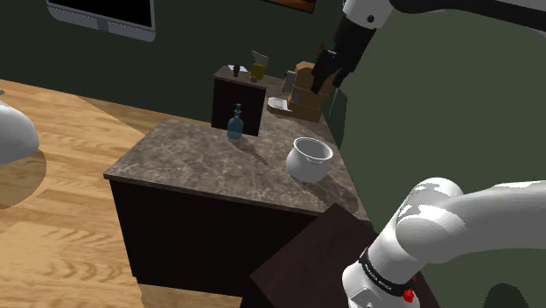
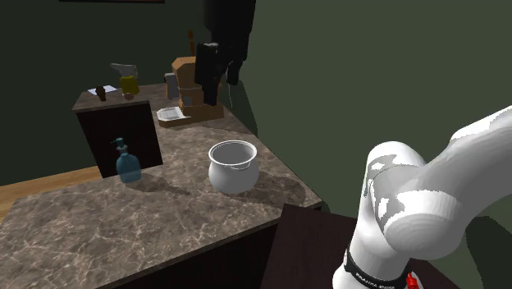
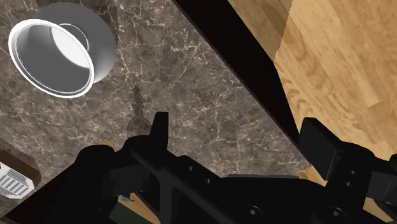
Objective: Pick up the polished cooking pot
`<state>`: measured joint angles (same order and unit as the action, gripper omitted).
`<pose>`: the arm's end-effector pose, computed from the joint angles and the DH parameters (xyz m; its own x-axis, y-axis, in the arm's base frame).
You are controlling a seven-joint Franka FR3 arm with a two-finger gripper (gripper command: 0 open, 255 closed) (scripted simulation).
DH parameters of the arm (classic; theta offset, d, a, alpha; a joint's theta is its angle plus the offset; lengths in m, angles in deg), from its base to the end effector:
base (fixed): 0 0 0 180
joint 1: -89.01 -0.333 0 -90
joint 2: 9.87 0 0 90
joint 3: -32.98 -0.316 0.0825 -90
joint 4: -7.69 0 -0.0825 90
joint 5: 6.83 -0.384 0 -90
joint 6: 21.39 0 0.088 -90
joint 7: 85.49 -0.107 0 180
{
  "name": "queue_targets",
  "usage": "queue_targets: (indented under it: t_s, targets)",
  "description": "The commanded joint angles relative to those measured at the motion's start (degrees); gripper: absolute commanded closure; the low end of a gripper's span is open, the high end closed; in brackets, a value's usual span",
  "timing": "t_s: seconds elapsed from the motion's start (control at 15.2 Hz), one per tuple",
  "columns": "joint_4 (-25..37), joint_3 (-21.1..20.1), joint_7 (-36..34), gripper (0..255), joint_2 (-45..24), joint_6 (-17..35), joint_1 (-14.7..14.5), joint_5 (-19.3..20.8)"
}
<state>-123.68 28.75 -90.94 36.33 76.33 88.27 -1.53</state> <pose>0.3131 0.0278 0.6405 0.9738 -0.0079 0.2272 -0.0370 -0.9916 0.1239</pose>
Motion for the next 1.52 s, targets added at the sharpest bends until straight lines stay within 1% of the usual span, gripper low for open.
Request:
queue_targets:
  t_s: [0.0, 0.4, 0.73, 1.06, 1.45]
  targets:
    - [0.0, 0.0, 0.0, 0, 0.0, 0.0, 0.0, 0.0]
    - [-6.0, 4.37, 2.86, 0, -3.92, 9.97, 1.94, 2.49]
    - [-9.09, 8.04, 5.17, 0, -9.29, 18.56, 3.72, 4.41]
    - [-10.35, 11.75, 7.51, 0, -16.5, 27.18, 5.32, 5.88]
    - [-9.39, 16.15, 10.77, 0, -27.17, 37.05, 6.72, 6.27]
